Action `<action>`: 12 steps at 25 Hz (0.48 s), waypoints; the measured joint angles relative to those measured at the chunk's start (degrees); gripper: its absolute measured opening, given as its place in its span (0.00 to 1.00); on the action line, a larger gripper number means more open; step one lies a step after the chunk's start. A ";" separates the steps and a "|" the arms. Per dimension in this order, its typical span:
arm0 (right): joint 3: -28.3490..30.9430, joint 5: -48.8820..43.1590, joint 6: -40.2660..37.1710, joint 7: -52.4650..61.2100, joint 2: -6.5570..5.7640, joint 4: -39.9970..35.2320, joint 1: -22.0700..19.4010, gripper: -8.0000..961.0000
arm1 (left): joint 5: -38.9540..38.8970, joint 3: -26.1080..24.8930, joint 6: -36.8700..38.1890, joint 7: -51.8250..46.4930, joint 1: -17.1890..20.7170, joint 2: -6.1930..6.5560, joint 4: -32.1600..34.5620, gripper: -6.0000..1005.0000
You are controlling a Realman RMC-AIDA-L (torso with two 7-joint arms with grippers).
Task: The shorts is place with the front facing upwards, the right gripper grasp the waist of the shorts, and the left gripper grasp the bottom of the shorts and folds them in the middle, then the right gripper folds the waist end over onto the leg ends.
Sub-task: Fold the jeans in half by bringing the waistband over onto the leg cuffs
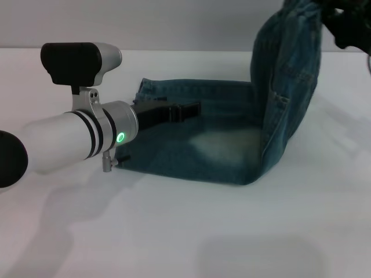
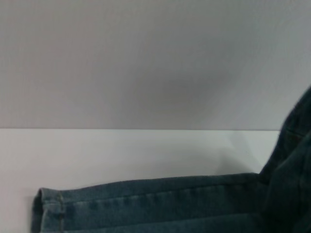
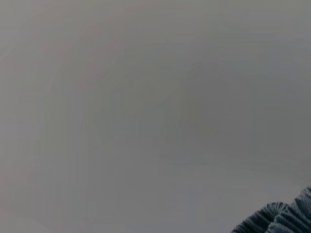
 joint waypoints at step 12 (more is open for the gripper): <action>-10.11 1.29 -3.80 -0.17 0.33 -2.71 6.64 0.14 | -0.68 0.56 0.31 0.03 0.48 0.05 0.00 0.84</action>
